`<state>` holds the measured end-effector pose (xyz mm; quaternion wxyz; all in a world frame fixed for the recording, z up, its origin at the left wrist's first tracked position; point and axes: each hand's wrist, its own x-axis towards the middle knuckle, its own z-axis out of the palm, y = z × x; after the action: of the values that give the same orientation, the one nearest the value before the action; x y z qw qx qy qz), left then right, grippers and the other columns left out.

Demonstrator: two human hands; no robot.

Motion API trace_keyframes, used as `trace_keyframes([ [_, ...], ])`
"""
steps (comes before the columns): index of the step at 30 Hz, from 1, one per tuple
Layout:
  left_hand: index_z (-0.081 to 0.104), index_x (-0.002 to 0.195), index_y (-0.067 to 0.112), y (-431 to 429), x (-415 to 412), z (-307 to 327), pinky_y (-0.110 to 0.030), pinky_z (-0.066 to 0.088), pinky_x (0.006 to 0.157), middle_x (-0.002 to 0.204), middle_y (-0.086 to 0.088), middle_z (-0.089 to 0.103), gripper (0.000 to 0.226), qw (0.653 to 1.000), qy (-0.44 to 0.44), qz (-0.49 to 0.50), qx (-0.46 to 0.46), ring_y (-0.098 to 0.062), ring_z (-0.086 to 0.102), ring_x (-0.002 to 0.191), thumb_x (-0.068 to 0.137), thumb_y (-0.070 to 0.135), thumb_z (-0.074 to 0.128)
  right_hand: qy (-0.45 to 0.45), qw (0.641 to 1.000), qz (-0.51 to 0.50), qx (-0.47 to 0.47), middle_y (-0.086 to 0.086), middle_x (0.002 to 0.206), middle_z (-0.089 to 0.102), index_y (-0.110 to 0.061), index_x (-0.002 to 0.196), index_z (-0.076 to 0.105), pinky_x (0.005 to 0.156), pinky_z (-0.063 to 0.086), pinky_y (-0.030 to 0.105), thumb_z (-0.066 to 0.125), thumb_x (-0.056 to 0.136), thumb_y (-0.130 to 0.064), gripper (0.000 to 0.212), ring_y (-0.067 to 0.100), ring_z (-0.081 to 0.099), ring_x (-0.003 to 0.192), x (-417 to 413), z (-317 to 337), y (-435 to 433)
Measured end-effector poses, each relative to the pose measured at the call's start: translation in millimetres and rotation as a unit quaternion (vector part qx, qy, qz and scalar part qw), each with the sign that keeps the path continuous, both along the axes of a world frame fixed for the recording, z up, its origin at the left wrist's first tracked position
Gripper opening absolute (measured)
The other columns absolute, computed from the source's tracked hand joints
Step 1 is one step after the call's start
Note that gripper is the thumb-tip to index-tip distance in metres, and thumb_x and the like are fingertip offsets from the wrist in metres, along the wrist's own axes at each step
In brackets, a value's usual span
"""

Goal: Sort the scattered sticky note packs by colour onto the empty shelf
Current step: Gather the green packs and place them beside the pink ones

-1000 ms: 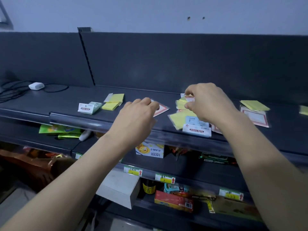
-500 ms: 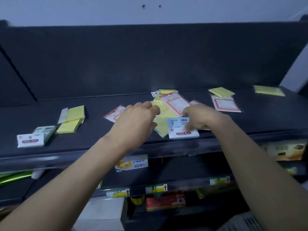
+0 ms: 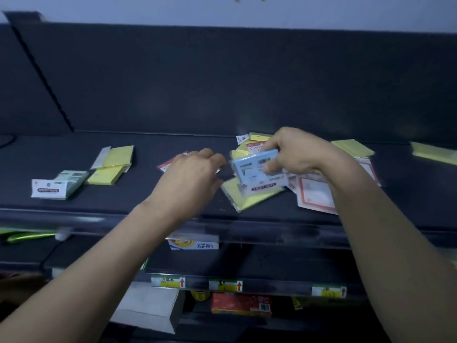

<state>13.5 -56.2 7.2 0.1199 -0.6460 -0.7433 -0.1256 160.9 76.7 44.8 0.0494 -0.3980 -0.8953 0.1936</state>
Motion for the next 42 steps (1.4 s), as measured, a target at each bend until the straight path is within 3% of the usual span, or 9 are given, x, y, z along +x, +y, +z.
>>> trace_keyframes([
  [5,0.056,0.119,0.017,-29,-29,-1,-0.036,0.039,0.085,0.113,-0.004,0.058,0.030,0.996,-0.016,0.084,0.017,-0.029,0.055,0.103,0.090,0.023,0.056,0.220,0.974,0.055,-0.010,0.007,0.102,0.063,-0.039,0.083,0.070,0.077,0.038,0.022,0.066,0.084,-0.011,0.029,0.013,0.051,0.087,-58,-7,2],
  [14,0.057,0.119,0.012,-98,-128,-20,-0.038,0.042,0.083,0.117,-0.009,0.056,0.029,0.951,-0.051,0.304,0.006,-0.032,0.053,0.106,0.090,0.019,0.055,0.206,0.963,0.173,-0.031,-0.008,0.065,0.056,-0.026,0.097,0.073,0.063,0.047,0.021,0.060,0.089,-0.010,0.022,0.011,0.052,0.059,-146,-16,-54],
  [18,0.049,0.130,0.014,-105,-174,-31,-0.041,0.039,0.090,0.128,-0.009,0.049,0.042,0.936,-0.061,0.344,-0.038,-0.032,0.046,0.116,0.091,0.029,0.057,0.202,0.962,0.177,-0.047,0.007,0.080,0.070,-0.024,0.094,0.073,0.079,0.056,0.031,0.057,0.083,-0.001,0.030,0.022,0.067,0.079,-176,-16,-70],
  [20,0.045,0.134,0.016,-107,-195,-36,-0.042,0.038,0.093,0.133,-0.008,0.045,0.050,0.934,-0.059,0.343,-0.083,-0.031,0.042,0.121,0.090,0.037,0.058,0.192,0.965,0.169,-0.060,0.006,0.085,0.069,-0.025,0.096,0.073,0.076,0.057,0.035,0.056,0.079,0.002,0.036,0.020,0.066,0.078,-190,-18,-75],
  [23,0.048,0.130,0.016,-108,-222,-43,-0.042,0.039,0.091,0.131,-0.009,0.045,0.056,0.931,-0.105,0.327,-0.121,-0.031,0.043,0.119,0.085,0.047,0.061,0.162,0.971,0.162,-0.072,-0.006,0.082,0.062,-0.027,0.103,0.070,0.054,0.047,0.014,0.055,0.079,-0.002,0.039,0.008,0.057,0.059,-205,-20,-83],
  [27,0.047,0.128,0.016,-105,-246,-47,-0.035,0.043,0.082,0.126,-0.007,0.048,0.065,0.927,-0.190,0.301,-0.122,-0.029,0.050,0.110,0.077,0.051,0.068,0.169,0.972,0.122,-0.111,-0.005,0.077,0.066,-0.026,0.089,0.073,0.073,0.056,0.032,0.061,0.076,-0.023,0.018,0.016,0.061,0.063,-220,-21,-95],
  [32,0.050,0.113,0.010,-101,-261,-39,-0.032,0.041,0.066,0.102,-0.010,0.055,0.037,0.939,-0.139,0.277,-0.148,-0.028,0.049,0.085,0.081,0.023,0.062,0.205,0.974,0.063,-0.068,0.002,0.096,0.063,-0.022,0.086,0.070,0.052,0.050,0.019,0.069,0.082,-0.020,0.005,0.018,0.059,0.053,-238,-25,-102],
  [37,0.050,0.103,0.006,-108,-277,-34,-0.033,0.041,0.065,0.098,-0.016,0.053,0.020,0.953,-0.157,0.243,-0.090,-0.035,0.051,0.083,0.084,0.011,0.048,0.249,0.968,-0.006,-0.033,0.003,0.117,0.054,-0.026,0.099,0.063,0.077,0.055,0.038,0.052,0.085,-0.002,0.030,0.021,0.057,0.085,-243,-29,-109],
  [42,0.053,0.101,0.014,-106,-269,-8,-0.023,0.037,0.053,0.093,-0.008,0.053,0.019,0.959,-0.261,0.106,0.019,-0.024,0.050,0.074,0.083,0.008,0.055,0.247,0.962,-0.116,0.004,0.006,0.112,0.053,-0.017,0.126,0.043,0.073,0.052,0.035,0.045,0.087,-0.003,0.042,0.024,0.056,0.095,-235,-35,-112],
])
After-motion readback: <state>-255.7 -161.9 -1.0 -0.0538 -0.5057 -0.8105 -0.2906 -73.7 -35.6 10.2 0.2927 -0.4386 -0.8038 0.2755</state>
